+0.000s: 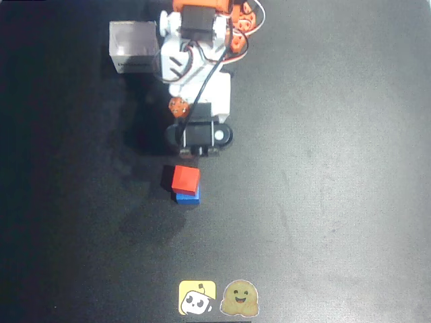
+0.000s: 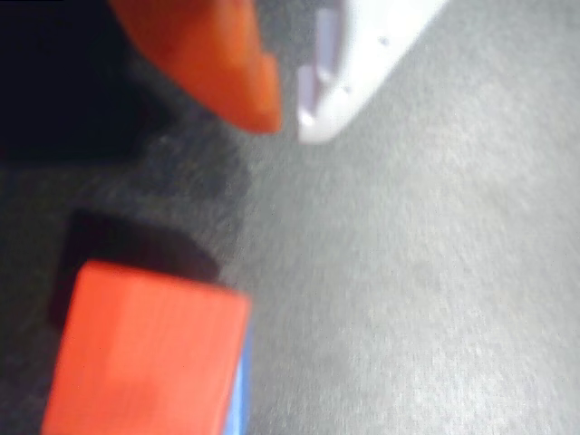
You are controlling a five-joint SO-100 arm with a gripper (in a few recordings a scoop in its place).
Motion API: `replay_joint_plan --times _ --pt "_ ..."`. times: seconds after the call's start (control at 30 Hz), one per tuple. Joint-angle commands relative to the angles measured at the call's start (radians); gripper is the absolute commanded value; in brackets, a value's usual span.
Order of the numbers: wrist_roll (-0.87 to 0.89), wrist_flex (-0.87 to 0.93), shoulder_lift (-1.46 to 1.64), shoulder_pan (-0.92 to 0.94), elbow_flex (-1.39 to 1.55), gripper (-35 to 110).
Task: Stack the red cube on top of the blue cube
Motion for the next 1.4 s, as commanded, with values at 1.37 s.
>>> replay_joint_plan --times 1.37 --pt "0.043 0.331 0.767 0.044 0.508 0"
